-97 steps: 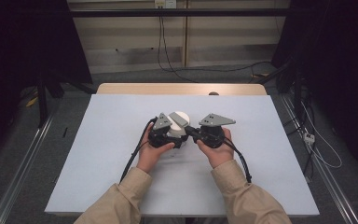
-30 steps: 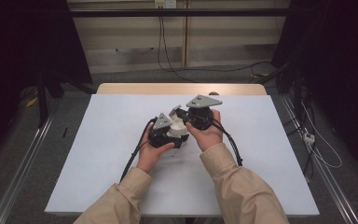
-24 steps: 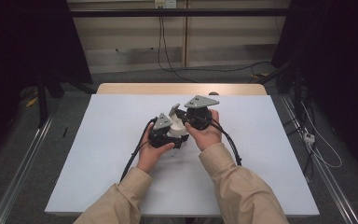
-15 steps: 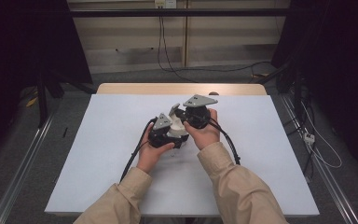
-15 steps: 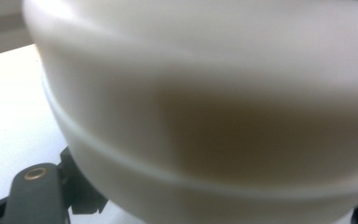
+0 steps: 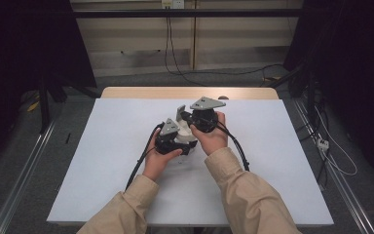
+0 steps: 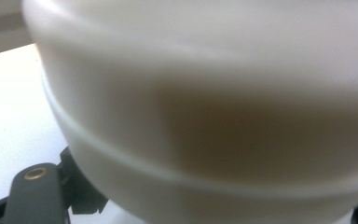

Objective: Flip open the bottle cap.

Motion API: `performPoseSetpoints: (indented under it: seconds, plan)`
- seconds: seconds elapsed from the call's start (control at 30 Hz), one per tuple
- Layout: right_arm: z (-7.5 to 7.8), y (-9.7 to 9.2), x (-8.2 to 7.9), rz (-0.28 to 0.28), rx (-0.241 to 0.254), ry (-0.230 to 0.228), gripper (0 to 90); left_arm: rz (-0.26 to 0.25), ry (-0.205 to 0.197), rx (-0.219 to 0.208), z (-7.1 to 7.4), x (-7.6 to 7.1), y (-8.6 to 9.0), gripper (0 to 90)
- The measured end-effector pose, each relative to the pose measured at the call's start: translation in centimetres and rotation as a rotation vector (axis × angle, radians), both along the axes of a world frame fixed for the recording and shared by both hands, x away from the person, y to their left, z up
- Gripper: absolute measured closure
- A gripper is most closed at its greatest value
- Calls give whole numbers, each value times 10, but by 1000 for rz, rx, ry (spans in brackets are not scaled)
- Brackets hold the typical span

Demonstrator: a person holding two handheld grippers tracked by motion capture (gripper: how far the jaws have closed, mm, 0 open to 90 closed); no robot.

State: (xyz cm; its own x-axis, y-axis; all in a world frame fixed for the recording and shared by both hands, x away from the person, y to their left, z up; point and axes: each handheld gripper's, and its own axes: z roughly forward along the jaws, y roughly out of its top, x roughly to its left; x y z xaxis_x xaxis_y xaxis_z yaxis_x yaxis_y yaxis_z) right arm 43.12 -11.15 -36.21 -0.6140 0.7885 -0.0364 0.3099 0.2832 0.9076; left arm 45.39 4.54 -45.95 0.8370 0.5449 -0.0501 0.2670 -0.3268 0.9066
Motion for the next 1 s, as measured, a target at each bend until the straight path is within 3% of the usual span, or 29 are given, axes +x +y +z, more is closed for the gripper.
performPoseSetpoints:
  seconds: [1.0]
  plan:
    - [0,5,9,-1,0,-2,900,4,4,-5,0,0,0,183]
